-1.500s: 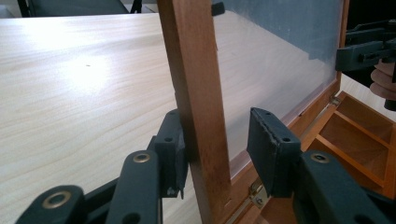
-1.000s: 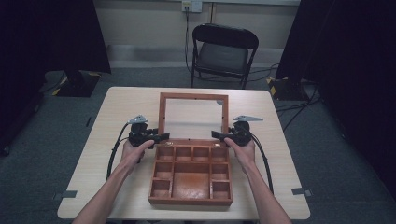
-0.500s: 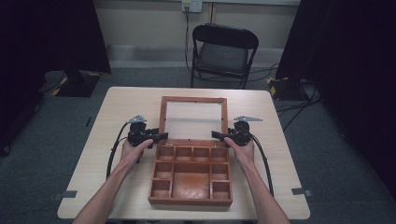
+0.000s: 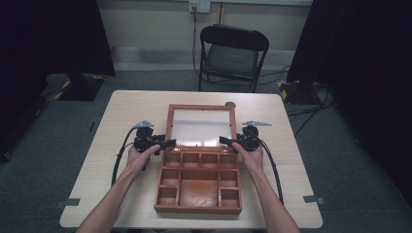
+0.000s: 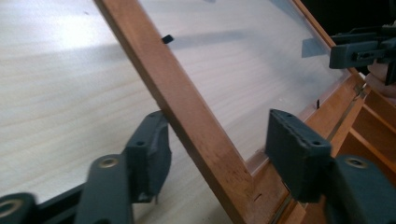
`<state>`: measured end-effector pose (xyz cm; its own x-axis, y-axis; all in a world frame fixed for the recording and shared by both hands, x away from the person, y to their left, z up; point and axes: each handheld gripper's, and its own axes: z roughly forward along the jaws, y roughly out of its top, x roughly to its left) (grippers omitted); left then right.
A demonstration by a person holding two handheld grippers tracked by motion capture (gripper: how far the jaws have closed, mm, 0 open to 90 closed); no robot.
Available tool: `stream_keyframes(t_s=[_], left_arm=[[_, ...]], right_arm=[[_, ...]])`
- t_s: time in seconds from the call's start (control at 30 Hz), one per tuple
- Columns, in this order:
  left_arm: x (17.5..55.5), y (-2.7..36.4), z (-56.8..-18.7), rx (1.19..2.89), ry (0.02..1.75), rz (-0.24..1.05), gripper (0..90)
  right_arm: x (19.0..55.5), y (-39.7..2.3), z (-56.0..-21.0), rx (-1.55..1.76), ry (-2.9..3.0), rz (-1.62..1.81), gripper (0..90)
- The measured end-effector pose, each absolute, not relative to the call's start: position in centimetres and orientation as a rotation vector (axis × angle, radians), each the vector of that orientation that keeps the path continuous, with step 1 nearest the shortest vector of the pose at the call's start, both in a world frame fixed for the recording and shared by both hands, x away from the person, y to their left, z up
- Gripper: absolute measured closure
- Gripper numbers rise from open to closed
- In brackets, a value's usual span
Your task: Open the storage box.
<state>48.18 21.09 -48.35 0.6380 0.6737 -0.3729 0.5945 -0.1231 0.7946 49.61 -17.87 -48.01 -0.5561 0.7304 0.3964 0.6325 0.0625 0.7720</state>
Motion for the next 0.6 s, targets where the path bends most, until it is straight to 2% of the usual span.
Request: stream_keyframes(t_s=[0.6], left_arm=[[48.67, 21.04, -49.19, 1.78, 1.12, 0.015, 29.9]], right_arm=[[49.84, -17.83, -48.76, 1.507, 2.234, 1.437, 17.3]])
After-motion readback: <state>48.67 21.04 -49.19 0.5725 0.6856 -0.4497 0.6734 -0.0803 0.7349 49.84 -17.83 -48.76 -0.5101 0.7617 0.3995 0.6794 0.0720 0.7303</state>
